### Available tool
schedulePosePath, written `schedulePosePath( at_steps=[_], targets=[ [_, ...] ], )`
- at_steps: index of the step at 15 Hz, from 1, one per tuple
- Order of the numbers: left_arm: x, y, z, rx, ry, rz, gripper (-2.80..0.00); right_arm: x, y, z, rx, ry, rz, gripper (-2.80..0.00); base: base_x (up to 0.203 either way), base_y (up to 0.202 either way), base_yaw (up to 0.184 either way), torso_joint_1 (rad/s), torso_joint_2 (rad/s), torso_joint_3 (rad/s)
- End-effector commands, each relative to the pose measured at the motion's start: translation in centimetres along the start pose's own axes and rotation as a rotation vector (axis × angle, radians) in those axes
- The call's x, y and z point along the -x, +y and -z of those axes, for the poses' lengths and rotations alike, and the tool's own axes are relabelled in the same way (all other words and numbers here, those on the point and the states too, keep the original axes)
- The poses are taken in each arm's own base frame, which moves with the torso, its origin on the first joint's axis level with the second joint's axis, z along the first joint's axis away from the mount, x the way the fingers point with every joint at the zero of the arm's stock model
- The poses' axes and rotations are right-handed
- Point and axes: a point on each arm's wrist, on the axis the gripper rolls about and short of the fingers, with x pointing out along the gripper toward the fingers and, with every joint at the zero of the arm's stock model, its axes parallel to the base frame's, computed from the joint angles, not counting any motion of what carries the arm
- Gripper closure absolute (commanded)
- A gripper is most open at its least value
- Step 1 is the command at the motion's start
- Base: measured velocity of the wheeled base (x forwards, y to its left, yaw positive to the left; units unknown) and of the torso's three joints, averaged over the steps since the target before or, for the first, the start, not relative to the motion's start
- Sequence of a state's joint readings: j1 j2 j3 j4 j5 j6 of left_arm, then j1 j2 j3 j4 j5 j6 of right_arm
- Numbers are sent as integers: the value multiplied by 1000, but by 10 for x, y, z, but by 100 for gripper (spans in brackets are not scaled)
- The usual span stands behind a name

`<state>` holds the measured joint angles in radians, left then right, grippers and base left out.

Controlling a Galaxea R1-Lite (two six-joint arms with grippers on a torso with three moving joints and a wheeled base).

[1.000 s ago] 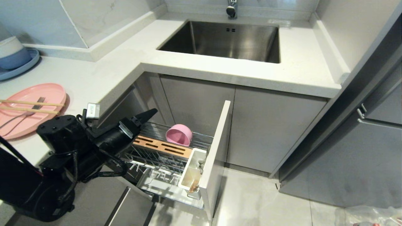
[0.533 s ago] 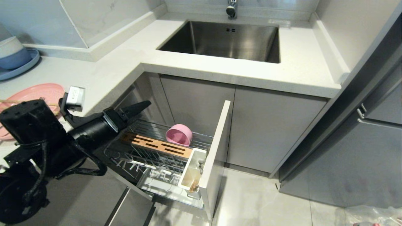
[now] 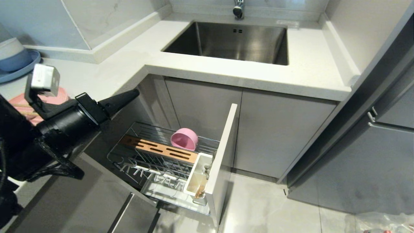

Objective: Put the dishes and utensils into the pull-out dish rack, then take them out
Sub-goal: Pick up the chopsticks and place it in the cupboard

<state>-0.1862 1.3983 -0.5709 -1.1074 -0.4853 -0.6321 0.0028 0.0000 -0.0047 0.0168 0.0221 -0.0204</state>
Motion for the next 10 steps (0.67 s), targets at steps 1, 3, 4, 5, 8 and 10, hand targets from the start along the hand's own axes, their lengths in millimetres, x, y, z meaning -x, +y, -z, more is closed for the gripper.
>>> schedulePosePath(
  at_steps=[1,3,4,5,8,10],
  targets=[
    [15,-22,-15,-66,-42,42,0,0,0,0,1,0,-1,0,0,0,0,0,0,0],
    [28,-41,-24,-203,-48,55,0,0,0,0,1,0,-1,0,0,0,0,0,0,0],
    [36,-49,-28,-247,-49,57,0,0,0,0,1,0,-1,0,0,0,0,0,0,0],
    [43,-56,-32,-275,-46,53,0,0,0,0,0,0,-1,0,0,0,0,0,0,0],
    [69,-81,-50,-403,-34,12,0,0,0,0,1,0,-1,0,0,0,0,0,0,0],
    [77,-88,-61,-512,-59,-31,0,0,0,0,1,0,-1,0,0,0,0,0,0,0]
  ],
)
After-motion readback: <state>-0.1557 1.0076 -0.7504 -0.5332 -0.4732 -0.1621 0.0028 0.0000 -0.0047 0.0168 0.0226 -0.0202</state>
